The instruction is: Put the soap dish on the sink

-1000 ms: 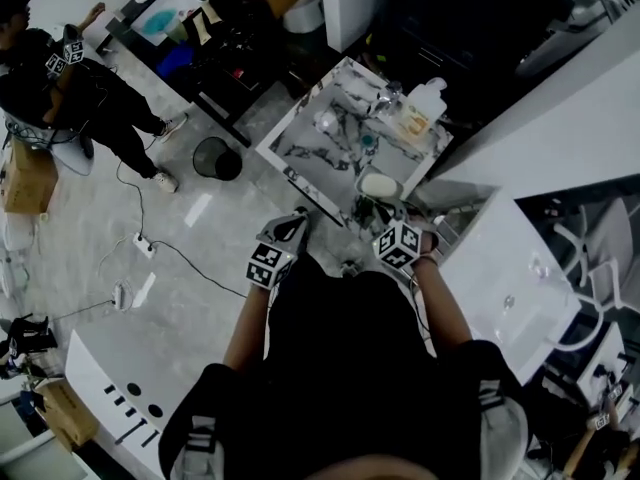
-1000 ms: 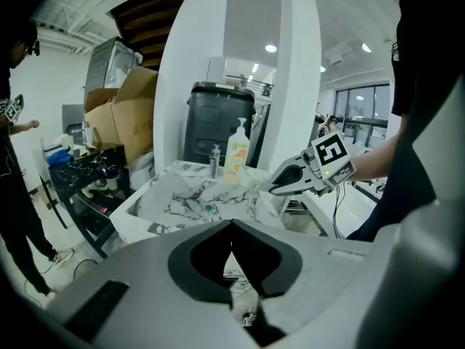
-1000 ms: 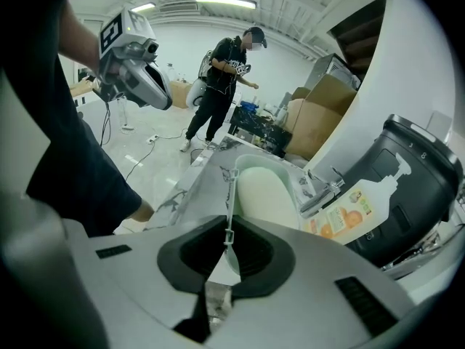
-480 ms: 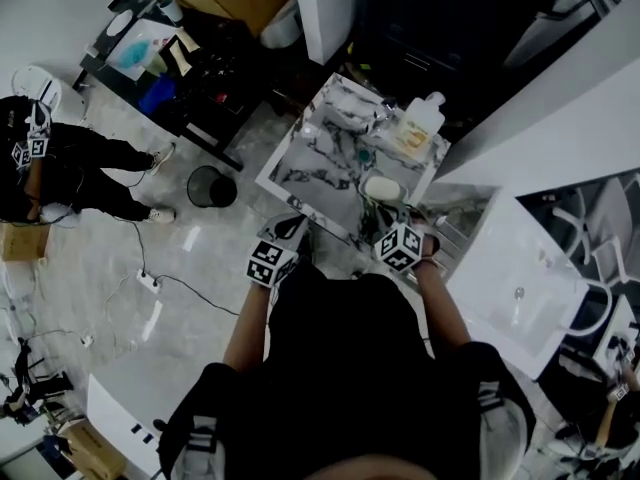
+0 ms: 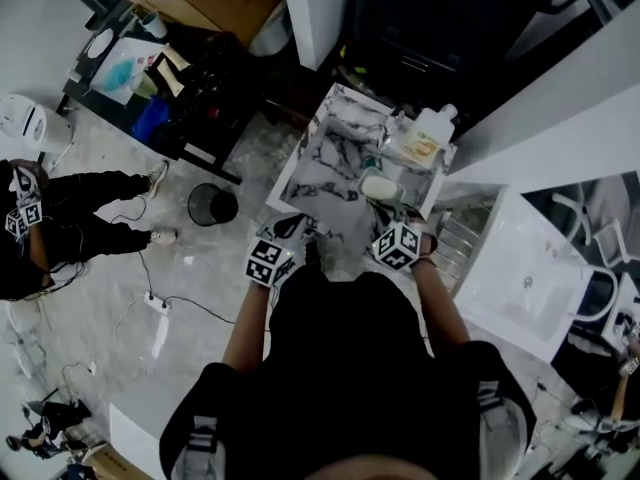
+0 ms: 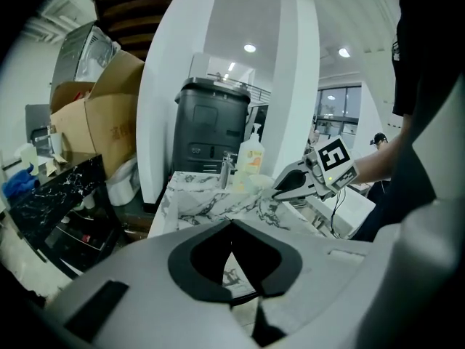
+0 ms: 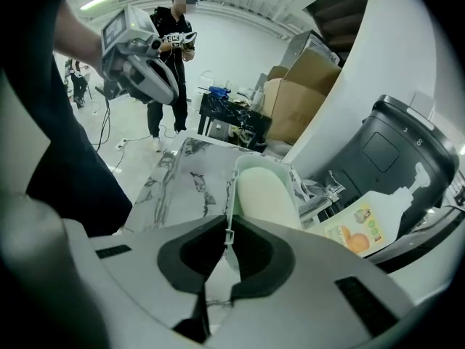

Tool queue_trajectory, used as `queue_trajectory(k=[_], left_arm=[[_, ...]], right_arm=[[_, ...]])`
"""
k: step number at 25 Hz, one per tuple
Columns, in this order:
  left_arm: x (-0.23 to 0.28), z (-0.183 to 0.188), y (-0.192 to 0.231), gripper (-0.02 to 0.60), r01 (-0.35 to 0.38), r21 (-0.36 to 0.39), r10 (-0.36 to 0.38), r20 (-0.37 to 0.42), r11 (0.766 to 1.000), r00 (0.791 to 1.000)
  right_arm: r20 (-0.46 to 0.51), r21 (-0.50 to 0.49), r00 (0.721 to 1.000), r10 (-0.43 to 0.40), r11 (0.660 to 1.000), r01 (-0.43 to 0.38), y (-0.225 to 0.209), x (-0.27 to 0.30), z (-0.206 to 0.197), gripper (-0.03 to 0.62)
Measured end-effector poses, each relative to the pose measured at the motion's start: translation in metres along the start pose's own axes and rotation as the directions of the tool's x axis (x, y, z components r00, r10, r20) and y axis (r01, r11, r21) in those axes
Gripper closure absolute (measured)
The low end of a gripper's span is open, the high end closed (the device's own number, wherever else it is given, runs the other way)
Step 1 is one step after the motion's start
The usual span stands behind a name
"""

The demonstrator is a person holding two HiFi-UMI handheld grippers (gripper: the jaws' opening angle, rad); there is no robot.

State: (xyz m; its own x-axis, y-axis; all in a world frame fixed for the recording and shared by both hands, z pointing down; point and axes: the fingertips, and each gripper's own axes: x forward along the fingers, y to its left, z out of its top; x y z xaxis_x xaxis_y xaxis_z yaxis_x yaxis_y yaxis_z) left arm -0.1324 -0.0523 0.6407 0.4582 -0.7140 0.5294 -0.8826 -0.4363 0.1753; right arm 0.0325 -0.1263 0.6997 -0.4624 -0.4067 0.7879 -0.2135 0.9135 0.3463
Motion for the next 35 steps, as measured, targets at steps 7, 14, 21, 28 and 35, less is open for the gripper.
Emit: queue_trajectory(k=[7, 14, 21, 28, 35], left_arm=[[0.004, 0.008, 0.033, 0.581, 0.052, 0.025, -0.052, -0.003, 0.998, 0.999], [0.011, 0.012, 0.054, 0.583, 0.108, 0.056, -0.108, -0.01, 0.993, 0.994], [0.016, 0.021, 0.073, 0.581, 0.15, 0.086, -0.149, -0.017, 0.985, 0.989], [0.021, 0.027, 0.094, 0.581, 0.175, 0.127, -0.173, -0.028, 0.976, 0.985], [0.025, 0.031, 0.116, 0.583, 0.191, 0.125, -0.188, -0.032, 0.974, 0.982]], right_arm=[[-0.028, 0.019, 0.999, -0.019, 1.0, 0.019, -0.003, 0.016, 0.024, 0.58], [-0.056, 0.038, 0.997, -0.044, 0.998, 0.046, -0.008, 0.033, 0.036, 0.58], [-0.076, 0.063, 0.995, -0.07, 0.995, 0.075, -0.016, 0.043, 0.047, 0.58], [-0.12, 0.012, 0.989, -0.082, 0.996, 0.085, -0.019, 0.06, 0.053, 0.58], [-0.138, 0.013, 0.988, -0.075, 0.997, 0.077, -0.026, 0.082, 0.061, 0.58]])
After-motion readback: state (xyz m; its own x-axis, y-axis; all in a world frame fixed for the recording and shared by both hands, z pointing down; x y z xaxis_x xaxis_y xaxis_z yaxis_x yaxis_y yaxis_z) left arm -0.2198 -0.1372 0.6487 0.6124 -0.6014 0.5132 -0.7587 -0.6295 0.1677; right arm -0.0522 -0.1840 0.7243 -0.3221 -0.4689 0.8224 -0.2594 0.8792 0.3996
